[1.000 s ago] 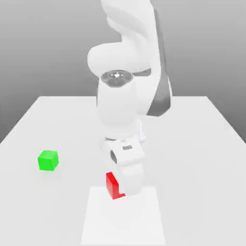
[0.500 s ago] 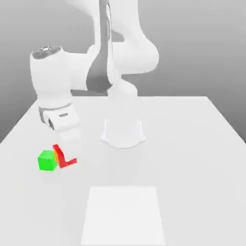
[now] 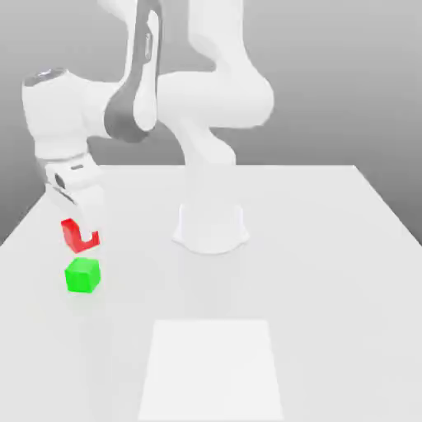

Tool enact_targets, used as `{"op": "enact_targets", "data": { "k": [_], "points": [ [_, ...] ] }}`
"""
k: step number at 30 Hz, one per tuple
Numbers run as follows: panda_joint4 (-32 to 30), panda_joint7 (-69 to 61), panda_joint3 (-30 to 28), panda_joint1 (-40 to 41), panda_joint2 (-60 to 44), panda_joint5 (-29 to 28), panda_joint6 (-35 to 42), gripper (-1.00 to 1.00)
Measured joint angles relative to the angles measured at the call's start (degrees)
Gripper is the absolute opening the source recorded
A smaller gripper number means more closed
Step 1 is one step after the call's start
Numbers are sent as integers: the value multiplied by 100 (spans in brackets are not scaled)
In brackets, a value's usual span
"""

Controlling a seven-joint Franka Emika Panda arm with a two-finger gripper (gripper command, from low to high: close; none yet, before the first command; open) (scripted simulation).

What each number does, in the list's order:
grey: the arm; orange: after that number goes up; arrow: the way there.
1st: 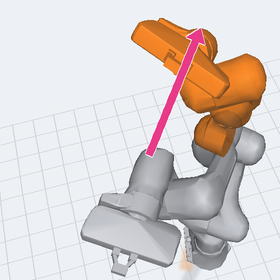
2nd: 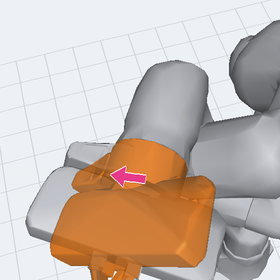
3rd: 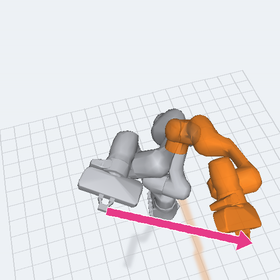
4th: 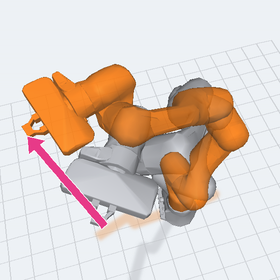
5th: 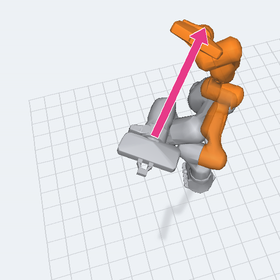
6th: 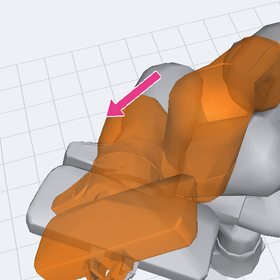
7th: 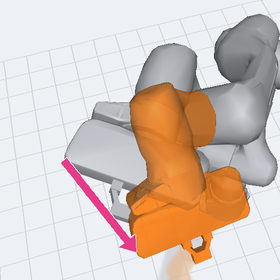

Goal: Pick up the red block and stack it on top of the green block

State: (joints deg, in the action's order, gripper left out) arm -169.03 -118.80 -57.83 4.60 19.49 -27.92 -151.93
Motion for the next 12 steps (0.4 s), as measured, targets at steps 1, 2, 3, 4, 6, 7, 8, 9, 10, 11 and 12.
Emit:
{"op": "enact_targets", "data": {
  "k": [1, 2, 3, 4, 6, 7, 8, 9, 10, 11, 12],
  "points": [
    [0, -79, -114, -145, -94, 116, -97, -100],
    [-1, -157, -227, -287, -194, 232, -201, -100],
    [-4, -236, -342, -429, -299, 348, -312, -100],
    [-7, -314, -457, -570, -410, 463, -430, -100],
    [-19, -473, -694, -857, -649, 698, -683, -100],
    [-27, -557, -816, -1005, -777, 821, -818, -100],
    [-37, -647, -942, -1159, -912, 953, -957, -100],
    [-49, -750, -1066, -1316, -1057, 1105, -1102, -100],
    [-64, -865, -1205, -1494, -1208, 1274, -1250, -100],
    [-81, -1014, -1352, -1693, -1371, 1493, -1403, -100],
    [-101, -1250, -1458, -1889, -1558, 1839, -1560, -100]
  ]
}}
